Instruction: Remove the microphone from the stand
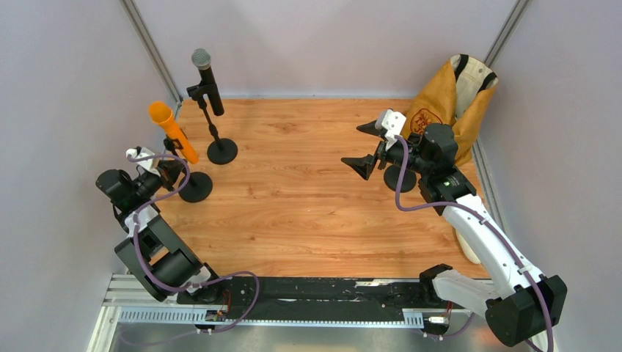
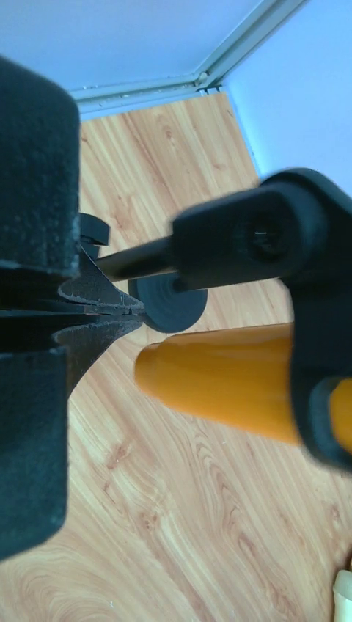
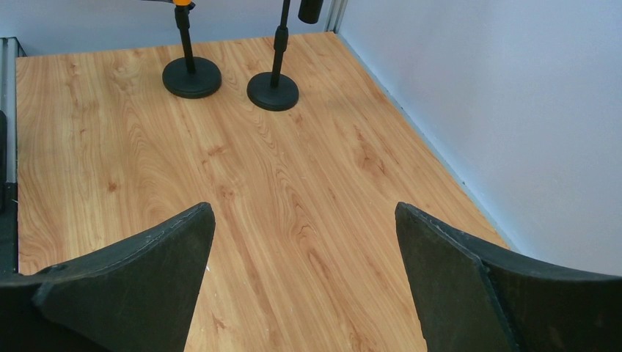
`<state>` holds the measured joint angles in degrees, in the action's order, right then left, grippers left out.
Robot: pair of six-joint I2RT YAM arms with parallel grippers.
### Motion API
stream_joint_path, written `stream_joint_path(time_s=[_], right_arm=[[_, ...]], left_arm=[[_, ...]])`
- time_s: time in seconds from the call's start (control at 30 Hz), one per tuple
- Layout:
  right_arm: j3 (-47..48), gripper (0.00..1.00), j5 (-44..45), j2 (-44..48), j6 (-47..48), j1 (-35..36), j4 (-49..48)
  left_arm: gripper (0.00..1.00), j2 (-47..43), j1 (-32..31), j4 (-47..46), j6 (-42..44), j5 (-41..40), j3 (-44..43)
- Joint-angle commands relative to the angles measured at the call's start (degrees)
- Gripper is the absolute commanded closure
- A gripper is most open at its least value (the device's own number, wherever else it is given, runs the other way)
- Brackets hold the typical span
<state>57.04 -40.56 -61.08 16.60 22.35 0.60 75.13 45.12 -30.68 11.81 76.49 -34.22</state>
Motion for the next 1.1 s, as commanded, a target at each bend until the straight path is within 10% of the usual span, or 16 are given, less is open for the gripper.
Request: stream_joint_path(time_s=[0.0,0.5,0.73,0.9,1.07], right_arm=[[0.7,0.00,-1.0,0.8,-0.1,0.3,-1.0],[0.6,0.00,-1.5,1.0,-0.3,0.3,-1.0],[0.3,0.00,-1.6,1.4,-0.1,0.4,-1.0],[0.0,0.00,-1.9,1.9,0.5,0.3,-1.0],[-0.4,0.00,-2.5,2.2,1.0,0.3,-1.0]], left_arm=[[1.00,-0.4,-1.3,-3.5,-2.1,4.0,-0.7],[0.98,-2.0,-3.5,-2.1,-4.1,5.1,-0.7],[0.65,-1.3,-2.3,11.7,3.3,4.2,-5.1],[0.59,-3.4,-1.3,27.6,13.5,1.8,-7.5],[0.57,-6.0,-0.4,23.8,10.1,-3.6,-6.4]])
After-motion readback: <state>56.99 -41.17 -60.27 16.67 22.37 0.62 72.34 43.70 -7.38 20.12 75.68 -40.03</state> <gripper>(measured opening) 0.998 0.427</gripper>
